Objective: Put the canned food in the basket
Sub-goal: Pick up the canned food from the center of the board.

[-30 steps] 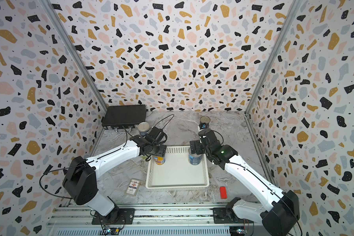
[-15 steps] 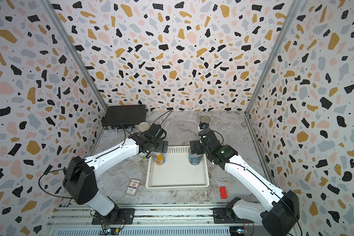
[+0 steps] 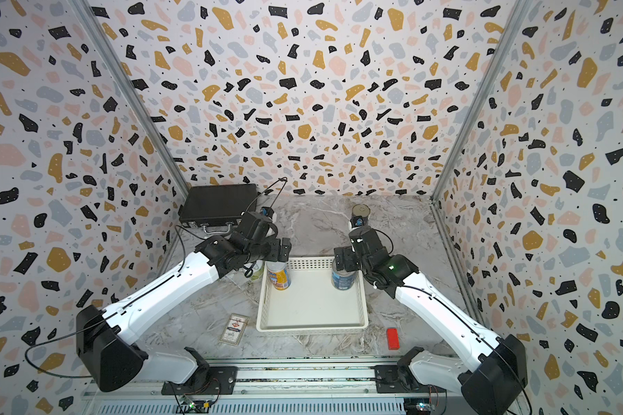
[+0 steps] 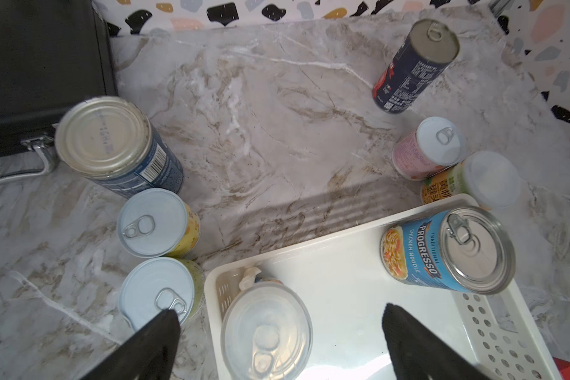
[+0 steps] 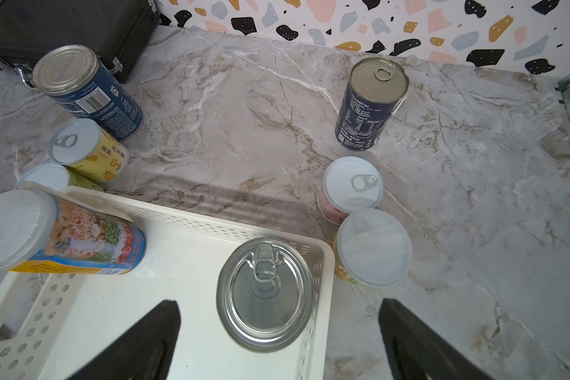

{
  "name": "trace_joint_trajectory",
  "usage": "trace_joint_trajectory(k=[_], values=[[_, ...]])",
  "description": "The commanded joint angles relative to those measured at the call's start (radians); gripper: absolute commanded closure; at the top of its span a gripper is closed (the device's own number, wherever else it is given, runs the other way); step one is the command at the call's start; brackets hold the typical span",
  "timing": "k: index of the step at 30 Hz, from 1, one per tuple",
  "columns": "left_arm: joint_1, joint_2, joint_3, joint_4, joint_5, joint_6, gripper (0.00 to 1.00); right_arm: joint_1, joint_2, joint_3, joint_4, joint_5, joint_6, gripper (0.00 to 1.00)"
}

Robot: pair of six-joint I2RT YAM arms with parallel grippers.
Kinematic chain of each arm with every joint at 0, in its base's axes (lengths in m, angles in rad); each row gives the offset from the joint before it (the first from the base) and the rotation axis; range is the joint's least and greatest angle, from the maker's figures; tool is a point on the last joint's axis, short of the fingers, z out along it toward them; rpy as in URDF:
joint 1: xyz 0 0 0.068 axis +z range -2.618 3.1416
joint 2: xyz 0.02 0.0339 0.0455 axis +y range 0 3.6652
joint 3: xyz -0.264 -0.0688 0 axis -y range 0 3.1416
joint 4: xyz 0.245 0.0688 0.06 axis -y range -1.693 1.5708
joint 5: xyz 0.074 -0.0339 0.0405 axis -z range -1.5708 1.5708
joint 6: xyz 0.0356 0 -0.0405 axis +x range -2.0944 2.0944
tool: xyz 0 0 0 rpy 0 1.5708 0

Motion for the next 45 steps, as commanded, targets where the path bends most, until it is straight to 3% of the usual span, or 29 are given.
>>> trace_joint_trajectory(k=[1,5,11,18,26,32,45], values=[[-0.001,-0.073,0.03,0.01,-0.069,0.053,0.0,0.002,-0.02,0.006,0.002,0.012,0.006,0.0],[0.046,-0.133,0.124,-0.081,-0.123,0.144,0.0,0.001,-0.029,0.019,-0.005,0.02,0.002,0.0],[0.211,-0.237,0.135,-0.115,-0.048,0.213,0.0,-0.003,-0.034,0.068,0.035,0.038,-0.014,0.0],[0.33,-0.235,0.161,-0.126,0.123,0.199,0.0,-0.025,0.08,0.205,0.067,0.143,-0.065,0.0],[0.457,-0.175,0.174,-0.137,0.242,0.15,0.0,-0.141,0.267,0.334,0.089,0.044,-0.062,0.0],[0.494,-0.094,0.203,-0.164,0.327,0.125,0.0,-0.222,0.378,0.422,0.047,-0.046,-0.034,0.0],[0.508,0.001,0.24,-0.238,0.297,0.114,0.0,-0.336,0.69,0.772,-0.16,-0.179,-0.074,0.0]])
